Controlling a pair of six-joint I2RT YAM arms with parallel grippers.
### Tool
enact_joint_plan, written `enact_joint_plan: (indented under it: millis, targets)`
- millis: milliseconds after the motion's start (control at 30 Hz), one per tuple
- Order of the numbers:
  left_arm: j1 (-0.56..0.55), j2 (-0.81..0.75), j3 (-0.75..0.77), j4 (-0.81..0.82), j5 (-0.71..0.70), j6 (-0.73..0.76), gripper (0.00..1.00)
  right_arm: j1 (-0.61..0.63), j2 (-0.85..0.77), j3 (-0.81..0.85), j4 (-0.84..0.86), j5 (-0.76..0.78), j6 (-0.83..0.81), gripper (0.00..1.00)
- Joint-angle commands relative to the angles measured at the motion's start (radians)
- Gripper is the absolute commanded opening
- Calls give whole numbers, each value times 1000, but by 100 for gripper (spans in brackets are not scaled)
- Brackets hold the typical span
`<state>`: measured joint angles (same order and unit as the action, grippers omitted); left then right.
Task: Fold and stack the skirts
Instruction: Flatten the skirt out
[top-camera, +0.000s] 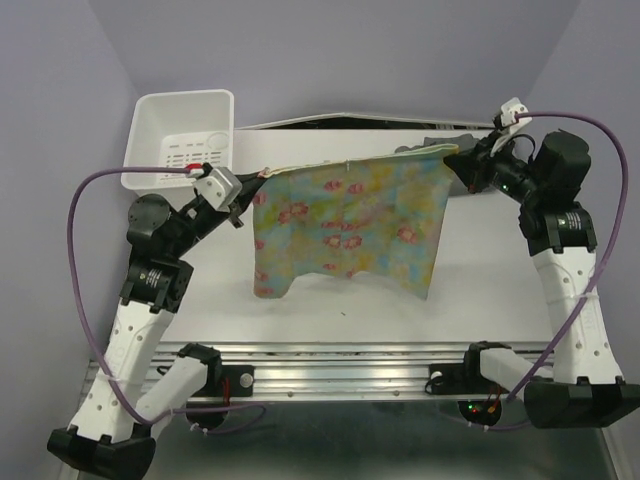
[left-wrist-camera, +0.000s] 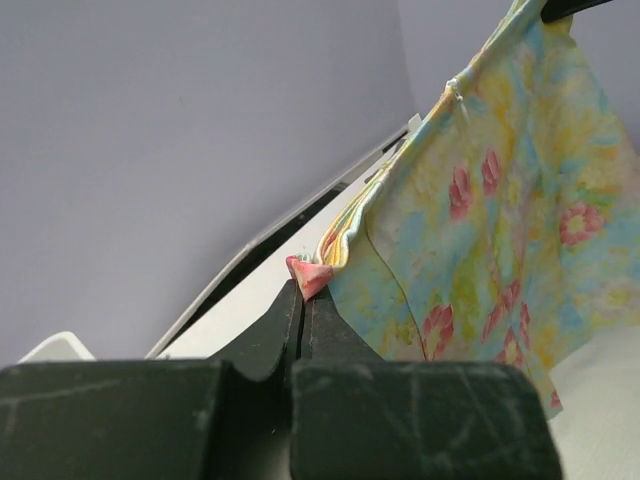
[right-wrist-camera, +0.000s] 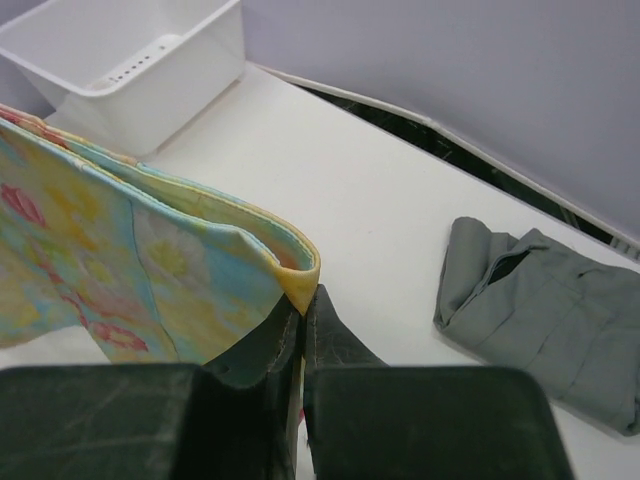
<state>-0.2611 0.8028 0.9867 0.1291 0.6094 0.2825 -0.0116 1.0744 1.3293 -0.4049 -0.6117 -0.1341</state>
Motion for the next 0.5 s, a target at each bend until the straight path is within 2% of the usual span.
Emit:
enact_joint_plan:
  millis: [0, 100, 133, 167, 200, 233, 267, 300, 333, 367, 433, 467]
  targets:
    - [25, 50, 93, -74, -109, -60, 0, -30, 76, 63, -18, 171, -36, 1]
    - [25, 206, 160, -101, -176, -98, 0, -30, 253, 128, -40, 187, -4, 1]
    - [25, 246, 173, -102, -198, -108, 0, -30, 254, 145, -41, 184, -4, 1]
    - [25, 297, 188, -103, -215, -109, 0, -30, 339, 159, -41, 182, 2, 4]
    - [26, 403, 234, -114, -270, -117, 1, -18, 436, 191, -38, 191, 16, 15]
    - [26, 462, 257, -115, -293, -121, 9, 2, 437, 209, -37, 204, 13, 27]
    - [26, 526, 292, -124, -309, -115, 18, 16, 552, 241, -44, 220, 13, 35]
    - [26, 586, 337, -179, -360, -112, 43, 28, 614, 330, -73, 272, 20, 59]
    - [28, 705, 439, -206, -387, -115, 59, 38, 674, 387, -99, 298, 34, 70]
    - [36, 761, 502, -244, -407, -117, 63, 38, 790, 457, -182, 335, 42, 74]
    - [49, 863, 651, -346, -450, -129, 69, 38, 864, 623, -259, 360, 28, 74]
    - [65, 880, 683, -368, -448, -132, 76, 38, 878, 643, -281, 360, 22, 74]
